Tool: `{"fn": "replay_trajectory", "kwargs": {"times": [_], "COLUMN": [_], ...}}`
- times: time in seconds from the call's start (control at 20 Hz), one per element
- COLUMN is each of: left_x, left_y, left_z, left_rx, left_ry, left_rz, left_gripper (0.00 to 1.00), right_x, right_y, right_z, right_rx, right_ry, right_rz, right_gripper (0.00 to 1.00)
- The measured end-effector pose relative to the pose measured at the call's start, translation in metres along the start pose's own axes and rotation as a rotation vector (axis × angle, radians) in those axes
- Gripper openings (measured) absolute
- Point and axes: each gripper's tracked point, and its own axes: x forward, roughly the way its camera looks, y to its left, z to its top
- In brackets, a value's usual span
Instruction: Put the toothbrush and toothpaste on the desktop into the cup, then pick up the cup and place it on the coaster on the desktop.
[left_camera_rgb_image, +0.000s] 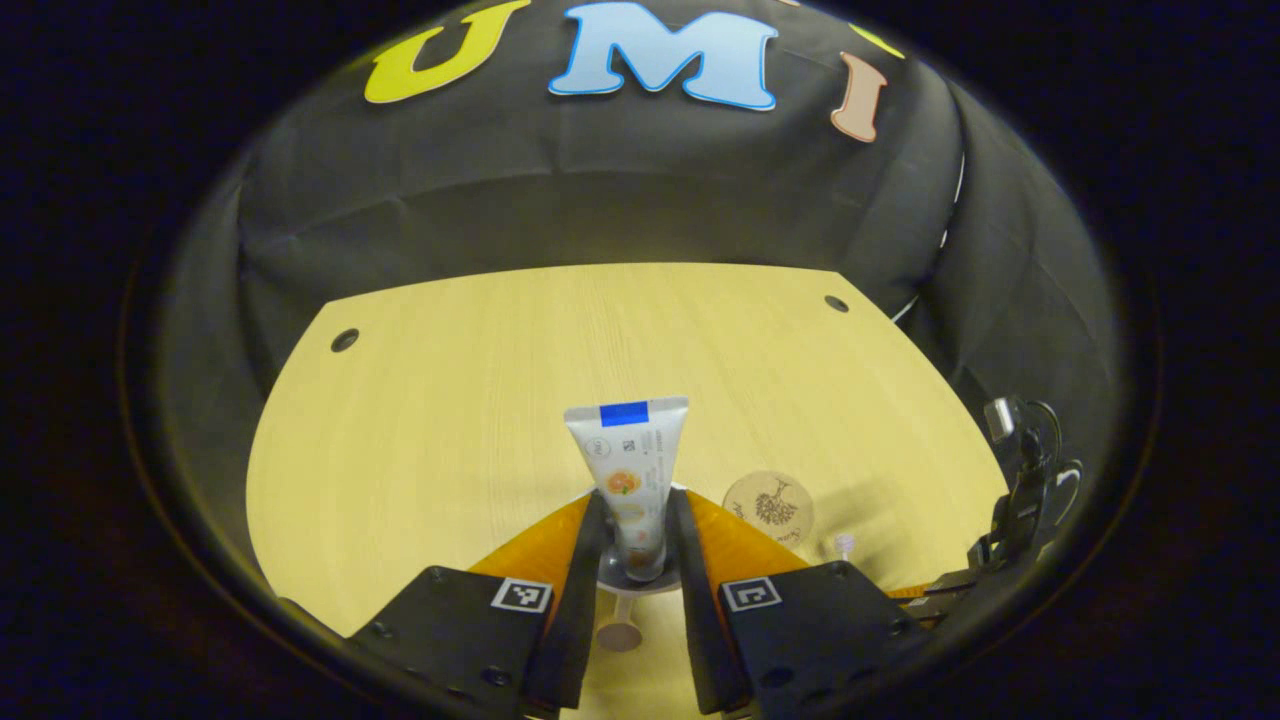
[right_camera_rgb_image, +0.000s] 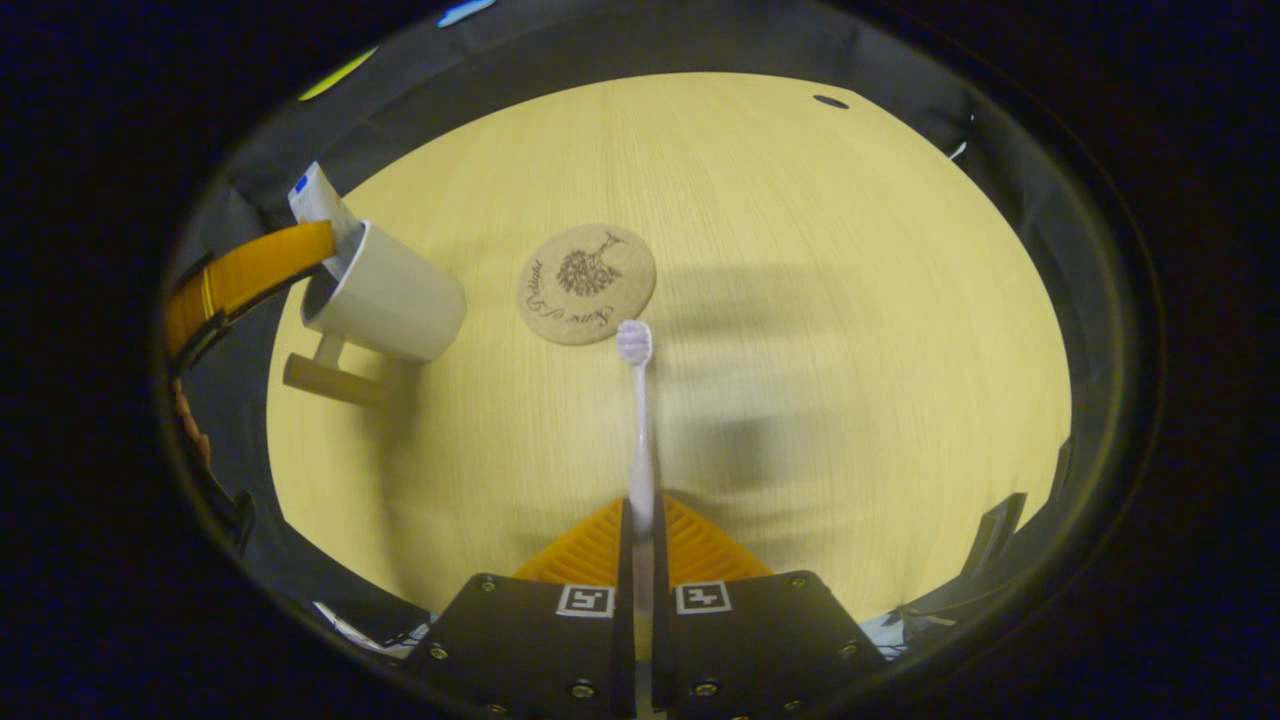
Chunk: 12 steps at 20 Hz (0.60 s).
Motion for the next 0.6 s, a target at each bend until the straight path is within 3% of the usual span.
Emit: {"fn": "replay_trajectory", "kwargs": {"times": [0.1,0.2,0.35,0.6], "left_x": [-0.005,-0.012,-0.026,-0.052], "left_y": [0.003,0.009,0.018,0.039], "left_z": [0.004,0.007,0.015,0.026], "left_rx": [0.009,0.020,0.025,-0.012], "left_ry": [-0.016,-0.034,-0.074,-0.133], "left_rz": [0.025,0.046,0.078,0.116], "left_gripper": [0.45,0.50,0.49,0.47], "right_x": [-0.005,-0.011,-0.023,-0.058], "right_y": [0.004,0.005,0.009,0.039], "right_z": [0.009,0.018,0.032,0.089], "right_rx": [0.006,0.004,0.007,-0.031], "right_ry": [-0.025,-0.050,-0.089,-0.211], "right_rz": [0.009,0.009,0.017,0.049], "right_gripper": [0.08,0.08,0.08,0.08]}}
